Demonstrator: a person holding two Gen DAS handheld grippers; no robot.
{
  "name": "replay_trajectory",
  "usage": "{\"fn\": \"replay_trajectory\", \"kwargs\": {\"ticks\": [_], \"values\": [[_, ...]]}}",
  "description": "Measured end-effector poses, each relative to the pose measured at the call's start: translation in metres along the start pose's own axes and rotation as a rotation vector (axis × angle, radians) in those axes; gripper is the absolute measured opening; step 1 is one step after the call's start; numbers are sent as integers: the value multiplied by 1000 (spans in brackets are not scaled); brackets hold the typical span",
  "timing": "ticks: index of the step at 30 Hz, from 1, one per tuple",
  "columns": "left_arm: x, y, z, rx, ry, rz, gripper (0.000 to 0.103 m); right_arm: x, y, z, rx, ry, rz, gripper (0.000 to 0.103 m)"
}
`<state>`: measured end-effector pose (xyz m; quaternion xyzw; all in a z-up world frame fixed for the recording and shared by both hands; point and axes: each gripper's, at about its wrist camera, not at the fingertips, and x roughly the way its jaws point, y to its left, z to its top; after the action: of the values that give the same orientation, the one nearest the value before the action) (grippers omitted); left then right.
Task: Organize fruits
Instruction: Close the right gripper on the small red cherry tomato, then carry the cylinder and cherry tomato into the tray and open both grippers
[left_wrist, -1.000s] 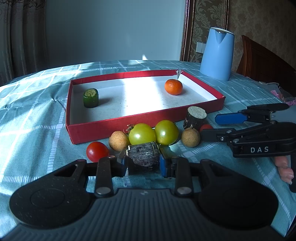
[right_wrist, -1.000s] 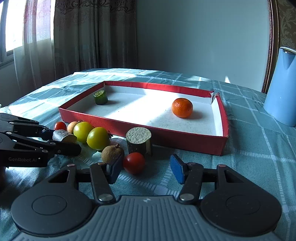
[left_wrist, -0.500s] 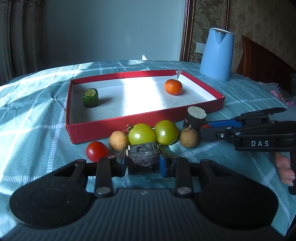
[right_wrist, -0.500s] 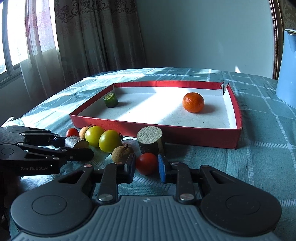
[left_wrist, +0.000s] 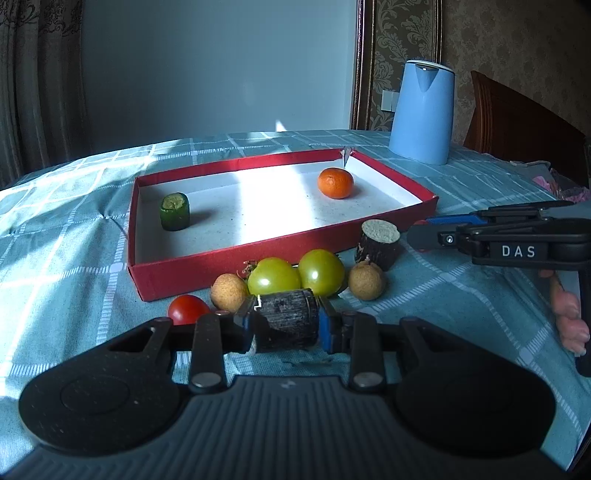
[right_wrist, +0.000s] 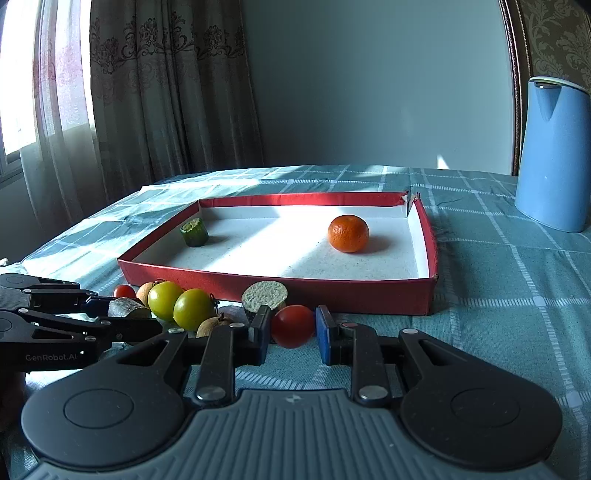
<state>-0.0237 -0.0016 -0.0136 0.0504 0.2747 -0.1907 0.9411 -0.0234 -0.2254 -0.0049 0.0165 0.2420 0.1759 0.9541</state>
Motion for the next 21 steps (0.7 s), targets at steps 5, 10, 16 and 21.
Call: {"fn": "replay_trajectory", "kwargs": {"ticks": [5, 10, 16, 21], "values": [[-3, -3, 11, 20, -25, 18, 30, -1, -2, 11, -22, -15, -38, 25], [0, -1, 31, 24, -58, 39, 30, 4, -2, 27, -49, -46, -76, 25], [20, 7, 52, 10, -52, 76, 30, 23, -2, 47, -63, -64, -122, 25], [42, 19, 64, -30, -33, 86, 30, 47, 0, 63, -77, -61, -137, 25]]}}
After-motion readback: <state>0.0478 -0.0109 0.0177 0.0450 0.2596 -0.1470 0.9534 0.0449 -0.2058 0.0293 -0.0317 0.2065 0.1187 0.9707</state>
